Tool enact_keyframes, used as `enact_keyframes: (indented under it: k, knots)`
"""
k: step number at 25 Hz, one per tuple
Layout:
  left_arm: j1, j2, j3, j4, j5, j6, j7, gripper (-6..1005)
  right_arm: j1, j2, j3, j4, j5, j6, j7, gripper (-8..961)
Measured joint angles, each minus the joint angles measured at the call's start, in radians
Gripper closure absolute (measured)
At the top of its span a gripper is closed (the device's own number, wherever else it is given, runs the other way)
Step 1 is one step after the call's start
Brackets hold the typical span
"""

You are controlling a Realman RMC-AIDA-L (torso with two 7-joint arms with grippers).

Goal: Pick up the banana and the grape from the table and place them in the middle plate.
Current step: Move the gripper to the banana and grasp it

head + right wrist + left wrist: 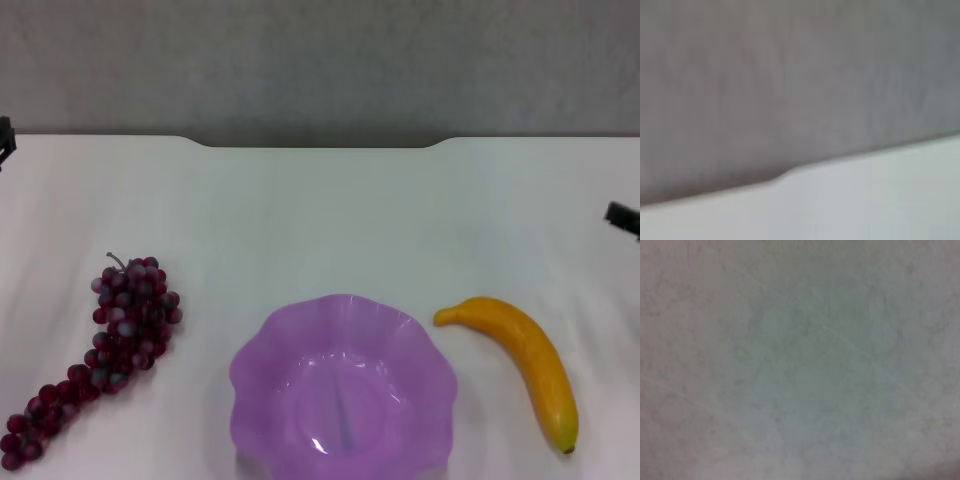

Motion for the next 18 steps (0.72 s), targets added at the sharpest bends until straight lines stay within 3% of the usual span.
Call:
enact_keyframes:
  k: [2,7,18]
  knots:
    - [-0.003,-0.009,-0.015,0.000,0.000,-0.015,0.021,384,0.048,0.001,0.002,0.029,-0.104,0.046,0.071,274]
    - [-0.023,-0.009,-0.017,-0.001,-0.001,-0.049,0.028,384,0.125,0.000,-0.005,0.050,-0.227,0.159,0.131,274]
    - [-0.024,-0.008,-0.021,-0.006,-0.001,-0.050,0.028,384,0.163,0.002,-0.051,0.004,-0.338,0.350,0.192,275]
